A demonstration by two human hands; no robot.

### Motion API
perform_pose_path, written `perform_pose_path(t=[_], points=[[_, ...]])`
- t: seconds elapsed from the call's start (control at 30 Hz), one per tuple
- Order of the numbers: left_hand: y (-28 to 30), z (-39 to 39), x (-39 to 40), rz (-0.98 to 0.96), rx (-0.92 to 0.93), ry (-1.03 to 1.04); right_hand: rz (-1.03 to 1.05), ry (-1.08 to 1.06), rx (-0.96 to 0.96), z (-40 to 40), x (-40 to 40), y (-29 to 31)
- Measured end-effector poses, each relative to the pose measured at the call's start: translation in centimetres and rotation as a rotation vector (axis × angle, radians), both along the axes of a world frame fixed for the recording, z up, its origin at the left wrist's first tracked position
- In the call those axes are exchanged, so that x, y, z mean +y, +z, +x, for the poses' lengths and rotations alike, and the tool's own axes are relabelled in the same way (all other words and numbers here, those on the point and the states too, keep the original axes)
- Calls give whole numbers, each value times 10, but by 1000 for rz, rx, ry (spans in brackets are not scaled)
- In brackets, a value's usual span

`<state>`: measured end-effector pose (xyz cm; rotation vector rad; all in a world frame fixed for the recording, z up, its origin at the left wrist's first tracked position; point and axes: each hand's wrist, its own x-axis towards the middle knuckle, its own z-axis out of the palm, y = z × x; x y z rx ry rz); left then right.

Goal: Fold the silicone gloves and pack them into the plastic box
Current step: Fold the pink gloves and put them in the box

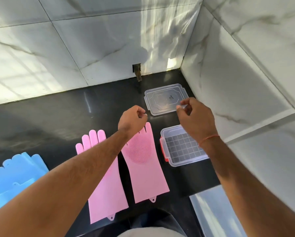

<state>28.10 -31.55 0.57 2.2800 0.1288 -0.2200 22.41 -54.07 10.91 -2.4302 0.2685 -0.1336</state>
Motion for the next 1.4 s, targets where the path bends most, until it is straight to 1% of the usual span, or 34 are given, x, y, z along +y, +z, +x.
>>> perform_pose_path(t=[0.07,0.17,0.23,0.33,0.4,0.47,0.6,0.73,0.83,0.9,0.97,1.07,1.17,1.27,1.4], points=[[0,-13,0,47,-5,-52,29,18,-52,-41,22,13],[0,-30,-1,127,3,-89,56,39,2,-98,51,17],[2,-39,-4,194,26,-99,50,52,57,-130,63,5],[3,-49,-5,329,29,-146,3,46,162,-167,75,-29],[0,-52,-4,377,28,-184,-35,30,238,-183,77,-58],[-5,-54,-5,381,52,-219,-84,-3,318,-193,77,-83],[-9,-56,-10,382,99,-228,-187,-33,444,-207,78,-113],[-9,-59,-15,450,78,-188,-109,-71,496,-209,87,-121],[-8,-57,-15,387,88,-159,52,-121,501,-205,93,-122],[-5,-54,-10,348,112,-186,177,-126,458,-205,96,-122],[-3,-55,-2,273,128,-189,230,-106,395,-205,101,-119],[2,-62,16,142,85,-104,285,-81,259,-207,112,-114],[8,-69,42,-23,73,39,376,-26,118,-210,126,-106],[13,-75,73,-248,100,175,387,78,26,-214,141,-99],[11,-89,119,-584,210,277,228,296,-80,-218,165,-91]])
